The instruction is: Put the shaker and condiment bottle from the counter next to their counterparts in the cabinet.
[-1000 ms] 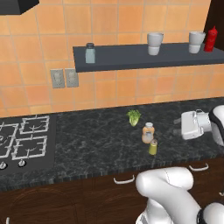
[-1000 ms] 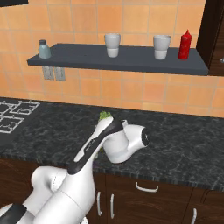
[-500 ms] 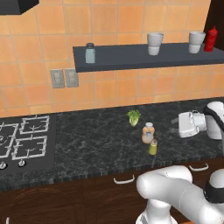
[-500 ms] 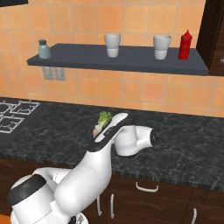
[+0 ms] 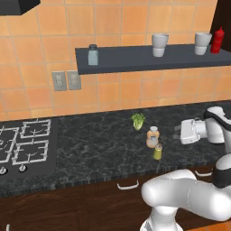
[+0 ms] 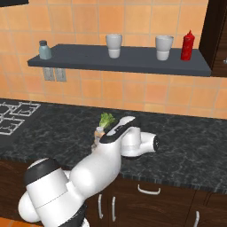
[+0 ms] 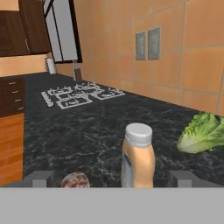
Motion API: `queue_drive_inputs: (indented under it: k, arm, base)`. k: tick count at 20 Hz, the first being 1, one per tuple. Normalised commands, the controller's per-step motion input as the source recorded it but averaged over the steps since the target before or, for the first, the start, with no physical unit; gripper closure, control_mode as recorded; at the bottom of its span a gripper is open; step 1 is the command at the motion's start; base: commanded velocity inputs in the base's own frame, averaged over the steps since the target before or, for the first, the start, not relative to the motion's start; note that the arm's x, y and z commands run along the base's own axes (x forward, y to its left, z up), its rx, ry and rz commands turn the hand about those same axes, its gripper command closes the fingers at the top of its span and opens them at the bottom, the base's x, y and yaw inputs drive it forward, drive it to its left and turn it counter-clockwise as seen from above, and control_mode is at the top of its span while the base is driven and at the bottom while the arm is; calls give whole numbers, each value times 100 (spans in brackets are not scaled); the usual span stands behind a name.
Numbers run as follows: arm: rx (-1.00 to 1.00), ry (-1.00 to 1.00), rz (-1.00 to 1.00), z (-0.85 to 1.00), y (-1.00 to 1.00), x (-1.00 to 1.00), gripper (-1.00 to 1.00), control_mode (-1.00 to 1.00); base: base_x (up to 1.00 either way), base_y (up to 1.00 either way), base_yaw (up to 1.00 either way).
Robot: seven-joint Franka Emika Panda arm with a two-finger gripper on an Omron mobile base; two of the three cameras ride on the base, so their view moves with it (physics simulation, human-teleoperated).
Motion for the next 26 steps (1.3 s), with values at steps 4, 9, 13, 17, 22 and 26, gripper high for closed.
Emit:
queue_drive_inputs:
  k: [4, 9, 13, 17, 22, 26]
  arm:
    - [0, 0, -3, -20, 0, 23, -100, -100]
    - [0, 0, -1, -15, 2, 17, -100, -100]
    - [-1, 0, -1, -13, 13, 20, -100, -100]
    - [0, 0, -1, -10, 10, 24, -100, -100]
    - [0, 0, 0, -10, 10, 19, -100, -100]
    - [0, 0, 0, -20, 17, 10, -100, -100]
  base:
    - [0, 0, 0]
    - [0, 0, 0]
    - [0, 0, 0]
    - [0, 0, 0]
    - [0, 0, 0]
    - [0, 0, 0]
